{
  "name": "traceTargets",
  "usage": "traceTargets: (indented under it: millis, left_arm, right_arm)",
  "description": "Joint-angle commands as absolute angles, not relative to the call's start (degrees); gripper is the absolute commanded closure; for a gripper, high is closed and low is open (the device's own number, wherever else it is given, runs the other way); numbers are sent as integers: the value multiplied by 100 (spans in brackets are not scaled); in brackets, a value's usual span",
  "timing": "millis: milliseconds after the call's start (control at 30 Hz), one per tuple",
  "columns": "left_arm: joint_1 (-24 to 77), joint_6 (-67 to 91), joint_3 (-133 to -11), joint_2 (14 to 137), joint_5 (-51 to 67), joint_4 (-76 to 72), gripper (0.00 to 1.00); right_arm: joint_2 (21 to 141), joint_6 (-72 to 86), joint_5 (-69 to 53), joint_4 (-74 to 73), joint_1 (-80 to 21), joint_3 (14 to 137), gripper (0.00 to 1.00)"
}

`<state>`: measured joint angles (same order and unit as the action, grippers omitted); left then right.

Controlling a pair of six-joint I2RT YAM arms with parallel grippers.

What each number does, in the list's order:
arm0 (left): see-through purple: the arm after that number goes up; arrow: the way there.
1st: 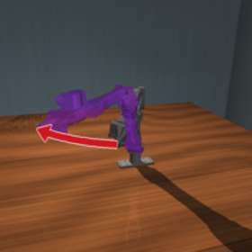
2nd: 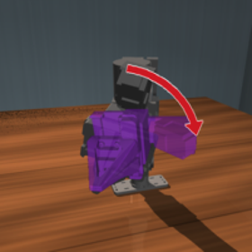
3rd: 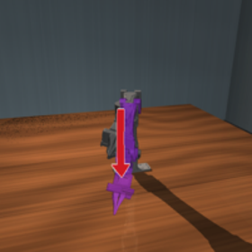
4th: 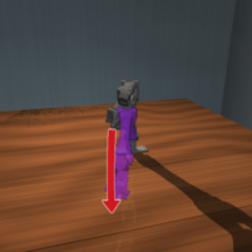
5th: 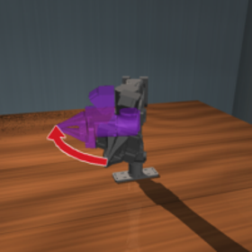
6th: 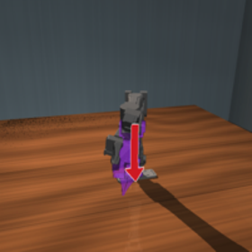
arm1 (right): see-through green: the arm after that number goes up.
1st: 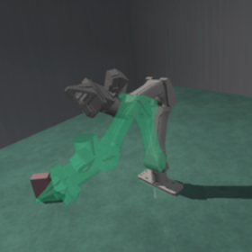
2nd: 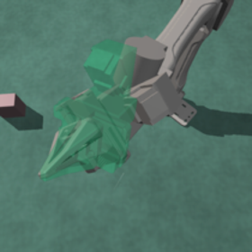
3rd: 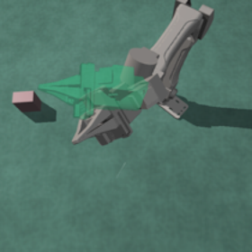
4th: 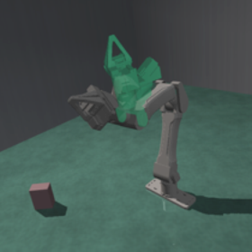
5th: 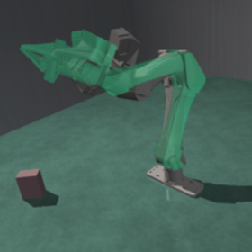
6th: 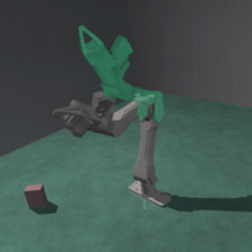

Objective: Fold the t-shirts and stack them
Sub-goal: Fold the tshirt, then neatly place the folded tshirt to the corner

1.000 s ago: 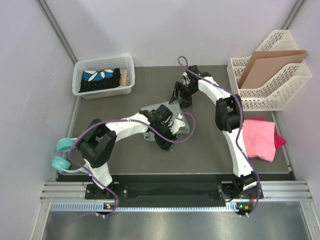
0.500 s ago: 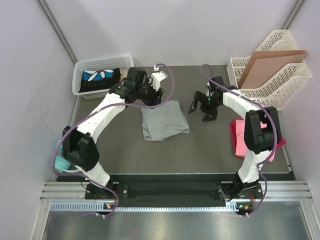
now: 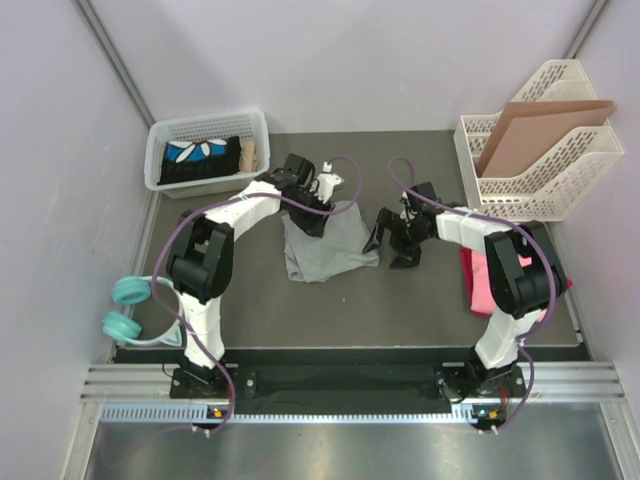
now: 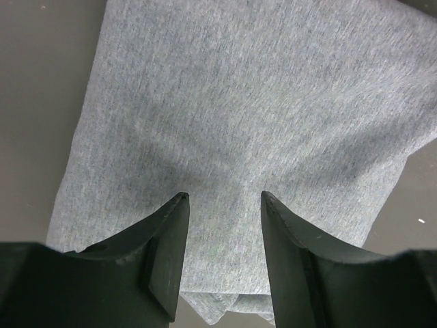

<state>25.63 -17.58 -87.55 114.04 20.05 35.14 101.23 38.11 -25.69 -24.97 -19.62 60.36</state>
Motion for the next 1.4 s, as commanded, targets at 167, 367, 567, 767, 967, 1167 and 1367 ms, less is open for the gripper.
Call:
traceTargets:
  millis: [167, 367, 567, 767, 967, 1167, 1367]
  left_arm:
    - [2540, -1986, -8289, 11092, 1784, 3375, 49]
    - [2540, -2065, -8025, 10978, 1644, 3366, 48]
    - [2540, -2039, -7849, 10863, 1617, 3357, 48]
    - [2549, -2074, -7770, 10811, 1644, 3437, 48]
    - [2558, -2013, -7647, 10565, 1670, 3463, 48]
    - [2540, -2214, -7401, 9739, 1538, 3787, 47]
    - [2373, -2513, -6953, 8729, 1196, 4236, 48]
  right_arm:
    - [10696, 4174, -2654, -1451, -2258, 5985, 0]
    - [10872, 4429, -2558, -1161, -2610, 5783, 0]
    - [11092, 4693, -2575, -818, -2891, 5643, 20]
    - [11066, 4807, -2575, -686, -2936, 5651, 36]
    - [11276, 4781, -2610, -668, -2944, 6073, 55]
    - [11496, 4728, -2663, -747, -2874, 6513, 59]
    - [11286, 4641, -2619, -939, -2857, 6495, 100]
